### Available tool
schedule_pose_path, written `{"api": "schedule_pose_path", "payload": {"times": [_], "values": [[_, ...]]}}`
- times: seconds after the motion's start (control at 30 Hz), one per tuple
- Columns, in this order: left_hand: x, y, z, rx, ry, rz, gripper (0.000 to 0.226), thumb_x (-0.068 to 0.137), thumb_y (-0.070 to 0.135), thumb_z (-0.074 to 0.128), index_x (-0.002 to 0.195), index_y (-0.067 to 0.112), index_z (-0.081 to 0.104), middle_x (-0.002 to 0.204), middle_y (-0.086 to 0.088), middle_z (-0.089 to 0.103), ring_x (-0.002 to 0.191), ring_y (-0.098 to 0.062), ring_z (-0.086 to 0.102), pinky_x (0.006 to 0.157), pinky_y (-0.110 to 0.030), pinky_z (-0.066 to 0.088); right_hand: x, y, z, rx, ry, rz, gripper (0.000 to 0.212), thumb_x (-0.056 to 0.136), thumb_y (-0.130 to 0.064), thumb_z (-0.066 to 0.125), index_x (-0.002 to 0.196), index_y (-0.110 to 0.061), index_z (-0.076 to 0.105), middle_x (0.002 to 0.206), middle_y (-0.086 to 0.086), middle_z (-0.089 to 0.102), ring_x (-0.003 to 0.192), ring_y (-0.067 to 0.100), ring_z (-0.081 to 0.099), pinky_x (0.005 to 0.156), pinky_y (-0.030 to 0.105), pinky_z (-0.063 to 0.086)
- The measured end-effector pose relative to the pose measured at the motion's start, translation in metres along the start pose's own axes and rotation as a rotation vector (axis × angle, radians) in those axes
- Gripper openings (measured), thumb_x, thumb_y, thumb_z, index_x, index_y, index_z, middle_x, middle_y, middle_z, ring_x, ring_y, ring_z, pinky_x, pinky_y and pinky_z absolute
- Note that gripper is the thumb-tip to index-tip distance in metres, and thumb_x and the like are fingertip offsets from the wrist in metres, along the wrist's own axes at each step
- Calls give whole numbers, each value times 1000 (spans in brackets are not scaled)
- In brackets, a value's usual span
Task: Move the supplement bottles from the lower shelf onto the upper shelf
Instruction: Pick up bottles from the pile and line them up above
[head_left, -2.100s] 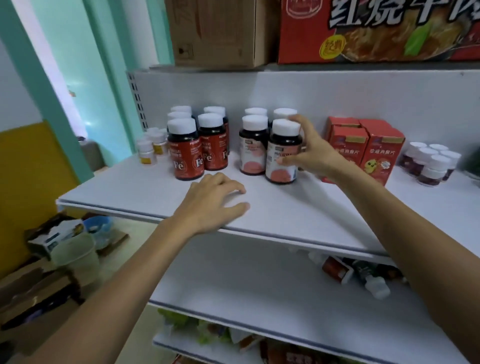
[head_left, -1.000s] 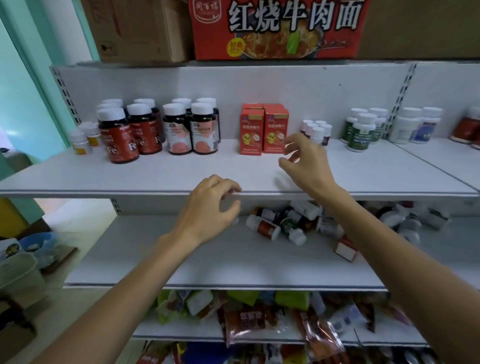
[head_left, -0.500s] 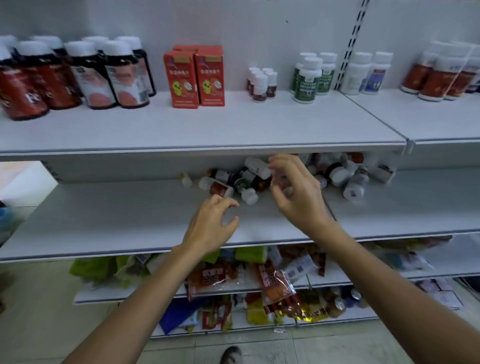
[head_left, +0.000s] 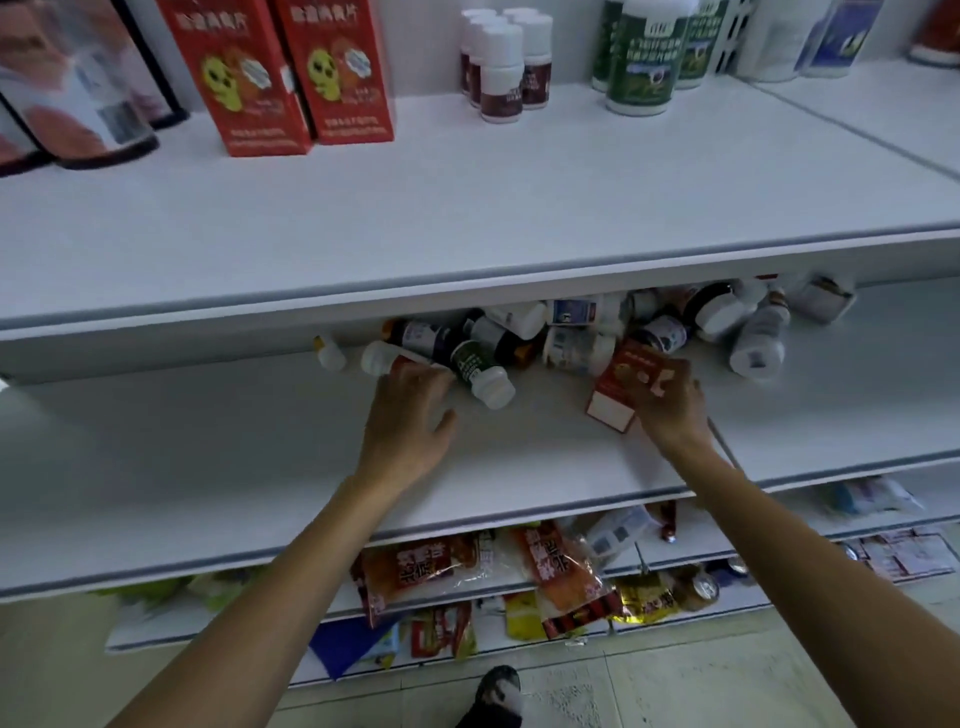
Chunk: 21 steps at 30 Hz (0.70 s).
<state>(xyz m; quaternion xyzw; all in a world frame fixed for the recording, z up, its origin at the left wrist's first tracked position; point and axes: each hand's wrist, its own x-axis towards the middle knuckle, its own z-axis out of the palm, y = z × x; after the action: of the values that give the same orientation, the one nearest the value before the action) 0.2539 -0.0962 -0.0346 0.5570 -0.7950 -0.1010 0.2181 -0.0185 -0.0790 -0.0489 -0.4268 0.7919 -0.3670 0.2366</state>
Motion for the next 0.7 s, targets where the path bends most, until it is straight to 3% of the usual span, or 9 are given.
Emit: {"api": "schedule_pose_path", "payload": {"times": [0.07,0.17,0.23,0.33,0.47,0.53,0.57,0.63,0.7], "values": [[13,-14,7,54,14,-92,48,82,42,45,122,18,54,124,-13,52,118,-36,45,87,-41,37,14,-1,5,16,-31,67,78,77,-50,67,134,-10,32,125,20,51,110,38,54,86,43,48],[27,-28,16,3,-100,-358,62,91,56,40,145,43,12,157,0,4,141,-36,4,105,-60,19,37,6,13,56,-72,144,111,45,-72,68,133,-13,34,123,13,55,108,32,58,90,48,50],[31,-27,21,-53,-156,-429,65,91,60,37,145,47,3,158,6,-9,142,-36,-5,106,-66,11,41,4,15,30,-117,158,86,56,-59,77,122,-14,47,114,7,61,100,26,60,85,40,51],[39,-24,27,-81,-187,-477,58,90,60,37,142,37,26,157,8,-2,140,-35,3,106,-63,18,40,-5,12,-32,-196,107,51,71,-37,79,112,-15,57,98,4,63,92,21,60,78,36,50],[40,-18,25,-70,-157,-290,31,84,49,45,95,26,62,129,-1,46,126,-33,35,98,-45,34,29,-10,11,31,-225,70,56,74,-27,78,120,-11,49,95,1,59,85,16,58,72,33,49],[27,-13,31,-48,-96,-188,19,83,17,56,102,15,60,133,-7,42,123,-35,36,94,-42,40,22,-11,8,55,-202,36,61,72,-26,80,122,-13,47,99,1,60,91,17,60,79,38,53],[20,-10,33,-92,-62,-207,33,81,8,60,113,14,54,140,-11,32,124,-36,33,95,-42,41,18,-10,7,61,-185,19,64,71,-26,81,123,-14,46,102,1,61,95,19,61,85,41,53],[12,0,27,-217,-69,-391,69,78,10,68,137,18,33,151,-14,9,131,-35,27,98,-39,40,12,-8,6,100,-170,3,68,70,-25,81,126,-16,43,107,-1,60,99,19,59,90,43,51],[8,2,20,-250,-186,-546,80,76,16,72,142,10,27,146,-15,25,125,-31,39,89,-31,43,2,-8,4,166,-189,-9,73,67,-24,83,126,-20,42,111,-1,62,102,20,61,91,46,51]]}}
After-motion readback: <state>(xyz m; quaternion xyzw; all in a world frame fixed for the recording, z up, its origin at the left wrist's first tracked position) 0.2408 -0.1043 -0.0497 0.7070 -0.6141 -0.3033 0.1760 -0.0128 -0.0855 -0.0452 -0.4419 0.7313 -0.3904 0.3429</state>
